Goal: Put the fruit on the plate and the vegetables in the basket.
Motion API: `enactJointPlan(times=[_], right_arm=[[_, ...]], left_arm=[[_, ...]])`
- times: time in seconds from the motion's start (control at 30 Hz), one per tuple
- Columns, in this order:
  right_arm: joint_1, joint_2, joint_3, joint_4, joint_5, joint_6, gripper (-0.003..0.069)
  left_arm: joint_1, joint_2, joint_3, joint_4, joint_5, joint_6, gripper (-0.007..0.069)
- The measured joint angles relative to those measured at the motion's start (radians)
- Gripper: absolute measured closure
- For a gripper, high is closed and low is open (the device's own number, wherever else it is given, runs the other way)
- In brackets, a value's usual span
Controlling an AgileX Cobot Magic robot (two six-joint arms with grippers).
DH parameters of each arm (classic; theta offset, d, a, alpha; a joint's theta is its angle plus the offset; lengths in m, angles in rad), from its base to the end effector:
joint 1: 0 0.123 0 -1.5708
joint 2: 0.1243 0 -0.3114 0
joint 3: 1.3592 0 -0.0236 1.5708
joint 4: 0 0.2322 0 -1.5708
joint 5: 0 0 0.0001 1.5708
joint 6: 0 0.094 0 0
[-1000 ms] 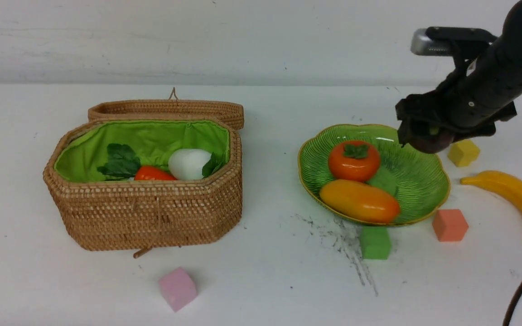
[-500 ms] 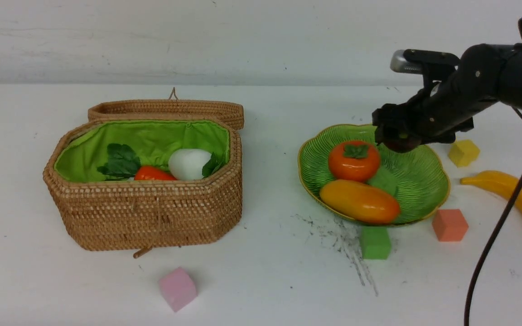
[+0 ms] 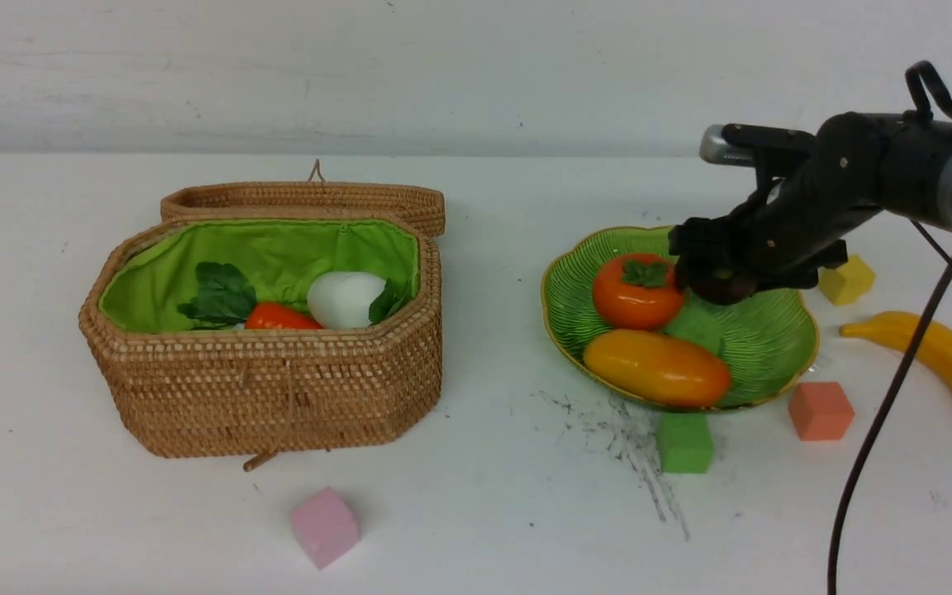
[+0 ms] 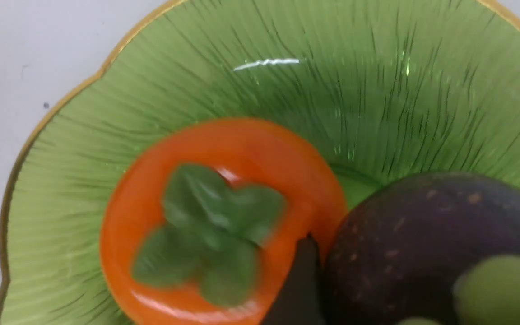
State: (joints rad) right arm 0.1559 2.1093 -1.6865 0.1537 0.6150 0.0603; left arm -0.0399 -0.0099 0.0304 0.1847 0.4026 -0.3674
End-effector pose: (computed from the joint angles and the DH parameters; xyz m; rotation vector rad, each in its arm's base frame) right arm 0.4664 0.0817 0.2384 0.0021 2.5285 0.2495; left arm 0.0097 0.0064 0.1671 -0.1980 1.8903 -0.0926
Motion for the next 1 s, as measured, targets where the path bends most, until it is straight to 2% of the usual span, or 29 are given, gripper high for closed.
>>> enactJointPlan(times=[0.13, 0.4, 0.5, 0.6, 0.63, 0.73, 0.77, 0.87, 1.0], right_arm=[[0.0, 0.0, -0.049, 0.0, 0.082, 0.0, -0.002], [-0.031, -0.009, -0.134, 0.0, 0.276, -0.003, 0.0048], [-0.103, -0.062, -0.134, 0.0, 0.367, -0.026, 0.006], [-0.204, -0.138, -0.127, 0.0, 0.393, -0.042, 0.0064], [-0.212, -0.144, -0.124, 0.0, 0.394, -0.048, 0.0064], [-0.338, -0.226, -0.075, -0.003, 0.418, -0.102, 0.0066], [-0.338, -0.228, -0.071, -0.003, 0.42, -0.105, 0.0066], [-0.418, -0.234, 0.023, -0.003, 0.439, -0.18, 0.0066], [-0.448, -0.202, 0.135, 0.001, 0.386, -0.263, 0.0066]], left_arm=[[0.0, 0.0, 0.0, 0.0, 0.0, 0.0, 0.0386], [0.0, 0.0, 0.0, 0.0, 0.0, 0.0, 0.0386], [0.0, 0.0, 0.0, 0.0, 0.0, 0.0, 0.0386], [0.0, 0.0, 0.0, 0.001, 0.0, 0.0, 0.0386], [0.0, 0.0, 0.0, 0.001, 0.0, 0.0, 0.0386], [0.0, 0.0, 0.0, 0.001, 0.0, 0.0, 0.0386], [0.0, 0.0, 0.0, 0.001, 0.0, 0.0, 0.0386], [0.0, 0.0, 0.0, 0.001, 0.0, 0.0, 0.0386], [0.0, 0.0, 0.0, 0.0, 0.0, 0.0, 0.0386]])
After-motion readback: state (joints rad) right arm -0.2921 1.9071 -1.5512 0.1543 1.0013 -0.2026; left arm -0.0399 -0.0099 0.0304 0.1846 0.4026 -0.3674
